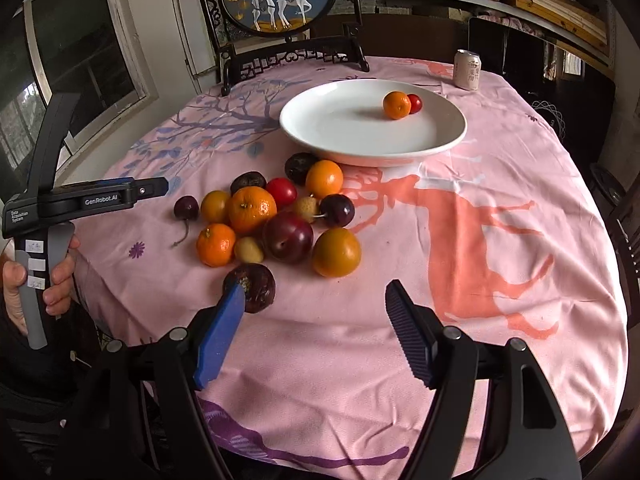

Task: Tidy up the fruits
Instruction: 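Grasp a second orange with the right tool while the left tool grasps a dark stemmed cherry, then lower the orange onto the white plate with the right tool while the left tool drops the cherry there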

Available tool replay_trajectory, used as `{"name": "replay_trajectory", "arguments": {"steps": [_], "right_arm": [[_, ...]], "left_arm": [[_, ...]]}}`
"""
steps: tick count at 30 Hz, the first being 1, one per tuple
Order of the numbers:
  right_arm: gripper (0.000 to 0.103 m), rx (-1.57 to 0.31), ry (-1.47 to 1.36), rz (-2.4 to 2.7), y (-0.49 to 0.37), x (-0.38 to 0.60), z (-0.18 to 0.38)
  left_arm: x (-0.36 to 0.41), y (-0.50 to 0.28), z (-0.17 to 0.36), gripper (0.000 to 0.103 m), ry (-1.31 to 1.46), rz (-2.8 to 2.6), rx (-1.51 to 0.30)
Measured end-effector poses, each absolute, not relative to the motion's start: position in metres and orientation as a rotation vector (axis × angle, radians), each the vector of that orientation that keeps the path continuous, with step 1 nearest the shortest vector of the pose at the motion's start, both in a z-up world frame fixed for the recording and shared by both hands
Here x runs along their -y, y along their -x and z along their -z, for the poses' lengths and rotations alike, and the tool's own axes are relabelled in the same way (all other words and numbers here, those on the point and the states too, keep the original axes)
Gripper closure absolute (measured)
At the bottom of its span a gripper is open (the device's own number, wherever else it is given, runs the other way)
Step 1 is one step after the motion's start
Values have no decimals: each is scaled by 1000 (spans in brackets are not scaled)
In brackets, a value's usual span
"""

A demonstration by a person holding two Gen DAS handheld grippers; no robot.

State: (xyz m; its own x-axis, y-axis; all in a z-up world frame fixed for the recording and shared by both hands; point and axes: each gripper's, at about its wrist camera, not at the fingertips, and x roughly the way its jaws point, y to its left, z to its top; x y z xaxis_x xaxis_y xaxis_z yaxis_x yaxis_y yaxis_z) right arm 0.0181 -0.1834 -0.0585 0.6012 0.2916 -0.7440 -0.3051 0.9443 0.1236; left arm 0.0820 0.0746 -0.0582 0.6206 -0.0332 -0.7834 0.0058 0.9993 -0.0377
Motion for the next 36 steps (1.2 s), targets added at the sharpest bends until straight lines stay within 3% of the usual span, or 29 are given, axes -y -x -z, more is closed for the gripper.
{"name": "replay_trajectory", "arguments": {"steps": [4, 6, 7, 11, 21, 22, 26, 28, 36], "right_arm": [[31, -829, 68, -311, -30, 178, 67], [40, -852, 58, -324, -42, 178, 75], [54, -872, 57, -320, -49, 177, 80], [65, -931, 5, -343, -72, 180, 101], [67, -877, -30, -313, -30, 192, 75], [67, -875, -34, -316, -25, 194, 73], [67, -865, -54, -316, -16, 200, 70], [67, -859, -64, -316, -15, 201, 69], [67, -848, -102, -326, -13, 206, 69]], "left_arm": [[-79, -71, 64, 28, 23, 21, -909], [-81, -69, 66, 28, 34, 24, -916], [-82, -68, 67, 28, 36, 25, -920], [-78, -65, 69, 28, 38, 50, -931], [-49, -88, 88, 28, -24, 55, -963], [-47, -91, 91, 29, -25, 59, -971], [-39, -100, 97, 62, -35, 71, -967], [-39, -101, 96, 73, -16, 85, -964], [-45, -86, 76, 73, 33, 116, -922]]}}
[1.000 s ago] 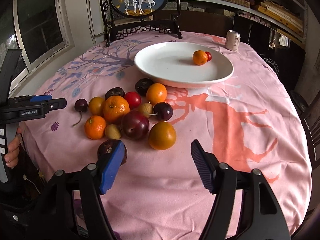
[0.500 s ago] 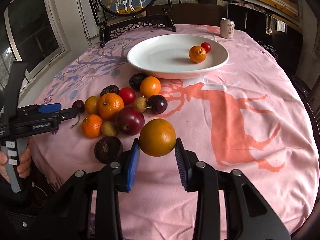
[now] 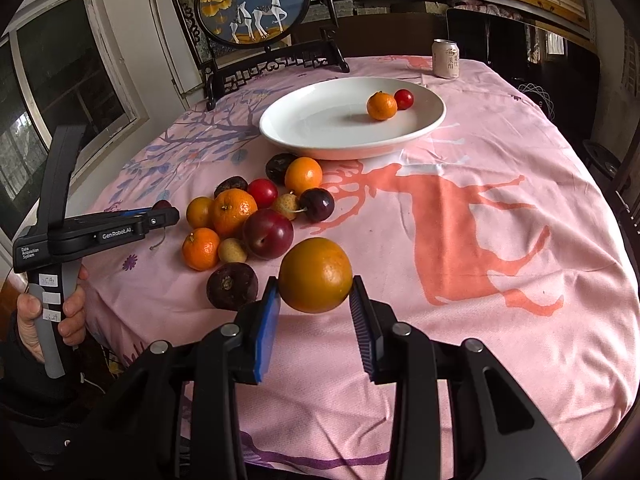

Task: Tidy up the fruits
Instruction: 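Lower the orange onto the white plate with the right tool while the left tool drops the cherry there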

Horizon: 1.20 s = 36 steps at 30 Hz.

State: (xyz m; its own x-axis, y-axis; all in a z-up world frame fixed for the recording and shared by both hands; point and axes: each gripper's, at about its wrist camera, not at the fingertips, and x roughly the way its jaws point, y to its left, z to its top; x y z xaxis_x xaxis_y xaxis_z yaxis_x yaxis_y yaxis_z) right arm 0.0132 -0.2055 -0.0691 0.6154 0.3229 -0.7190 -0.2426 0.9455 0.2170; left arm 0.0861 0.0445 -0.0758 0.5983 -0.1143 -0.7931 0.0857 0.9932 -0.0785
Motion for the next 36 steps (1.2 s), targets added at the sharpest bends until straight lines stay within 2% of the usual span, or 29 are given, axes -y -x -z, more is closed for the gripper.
{"name": "replay_trajectory", "arguments": {"steps": [12, 17, 21, 29, 36], "right_arm": [[67, -822, -131, -328, -37, 211, 58], [67, -804, -108, -325, -72, 211, 41], [67, -798, -58, -282, -136, 214, 24], [68, -846, 14, -321, -277, 194, 33], [68, -926, 53, -325, -319, 185, 62]], "left_arm": [[-5, -105, 28, 73, -30, 212, -870], [18, -158, 12, 73, -49, 248, -899], [41, -225, 5, 73, -58, 244, -937], [61, -354, 37, 73, 20, 165, -1059], [64, -388, 62, 73, 27, 147, -1113]]}}
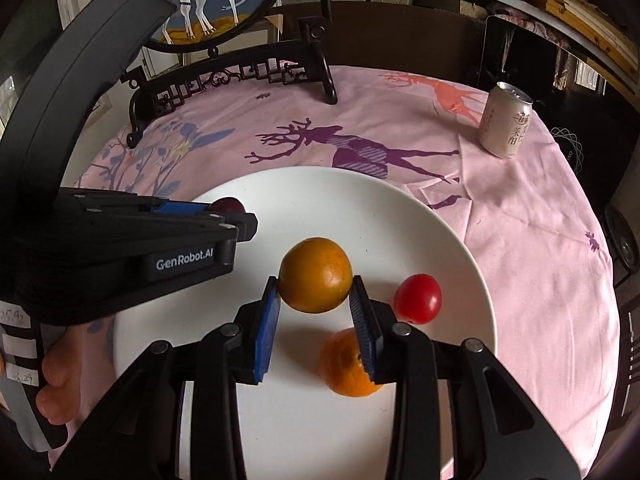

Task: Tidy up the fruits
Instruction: 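Lower the orange onto the white plate with the right tool while the left tool drops the cherry there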

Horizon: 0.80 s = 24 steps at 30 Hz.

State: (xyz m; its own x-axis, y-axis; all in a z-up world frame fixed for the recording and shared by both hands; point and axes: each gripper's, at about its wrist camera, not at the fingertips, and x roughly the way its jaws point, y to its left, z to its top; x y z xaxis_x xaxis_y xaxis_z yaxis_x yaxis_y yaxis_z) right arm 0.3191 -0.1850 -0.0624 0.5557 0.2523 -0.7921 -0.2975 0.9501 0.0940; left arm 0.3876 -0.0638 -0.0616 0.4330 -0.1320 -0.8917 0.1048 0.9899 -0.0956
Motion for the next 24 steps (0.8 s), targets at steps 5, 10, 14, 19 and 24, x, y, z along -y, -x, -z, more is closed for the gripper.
{"name": "replay_trajectory", "arguments": {"steps": [5, 10, 14, 19, 24], "right_arm": [[68, -943, 61, -325, -325, 182, 68], [50, -940, 89, -293, -324, 182, 65], [48, -888, 93, -279, -297, 192, 40], [45, -818, 88, -233, -207, 207, 10], [30, -777, -28, -283, -96, 210, 19]], "left_arm": [[64, -392, 63, 73, 34, 145, -1115], [62, -391, 59, 47, 36, 144, -1116], [55, -367, 39, 45, 19, 160, -1057], [32, -289, 10, 40, -8, 163, -950], [8, -175, 11, 32, -11, 167, -851]]}}
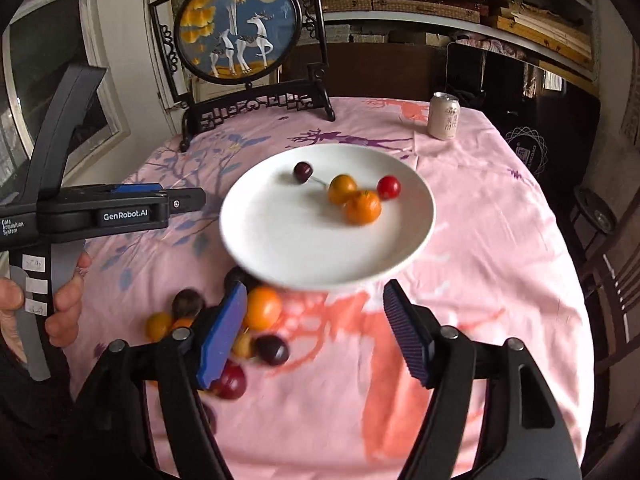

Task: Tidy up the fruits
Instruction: 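Lower the orange onto the white plate with the right tool while the left tool drops the cherry there, then grasp the dark brown round fruit with the right tool while the left tool grasps a tangerine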

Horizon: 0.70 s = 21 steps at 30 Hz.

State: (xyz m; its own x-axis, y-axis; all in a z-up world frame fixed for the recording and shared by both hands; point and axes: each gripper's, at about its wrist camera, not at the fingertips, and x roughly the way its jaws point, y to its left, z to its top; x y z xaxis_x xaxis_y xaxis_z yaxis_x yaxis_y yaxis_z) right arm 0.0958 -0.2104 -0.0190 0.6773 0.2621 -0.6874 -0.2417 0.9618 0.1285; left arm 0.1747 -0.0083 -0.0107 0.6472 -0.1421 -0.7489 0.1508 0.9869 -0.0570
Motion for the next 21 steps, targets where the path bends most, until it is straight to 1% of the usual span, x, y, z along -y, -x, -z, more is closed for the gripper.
{"name": "replay_trajectory", "arguments": {"steps": [4, 8, 12, 21], "right_arm": [[29, -786, -19, -264, -46, 198, 30], [28, -789, -3, -291, -26, 183, 32], [28, -822, -1, -335, -20, 167, 44], [28, -924, 15, -401, -31, 132, 84]], "left_arm": [[-6, -104, 29, 30, 6, 150, -829], [-13, -66, 43, 30, -38, 106, -822], [-24, -54, 48, 26, -29, 82, -828], [-35, -46, 63, 26, -20, 77, -874]]}}
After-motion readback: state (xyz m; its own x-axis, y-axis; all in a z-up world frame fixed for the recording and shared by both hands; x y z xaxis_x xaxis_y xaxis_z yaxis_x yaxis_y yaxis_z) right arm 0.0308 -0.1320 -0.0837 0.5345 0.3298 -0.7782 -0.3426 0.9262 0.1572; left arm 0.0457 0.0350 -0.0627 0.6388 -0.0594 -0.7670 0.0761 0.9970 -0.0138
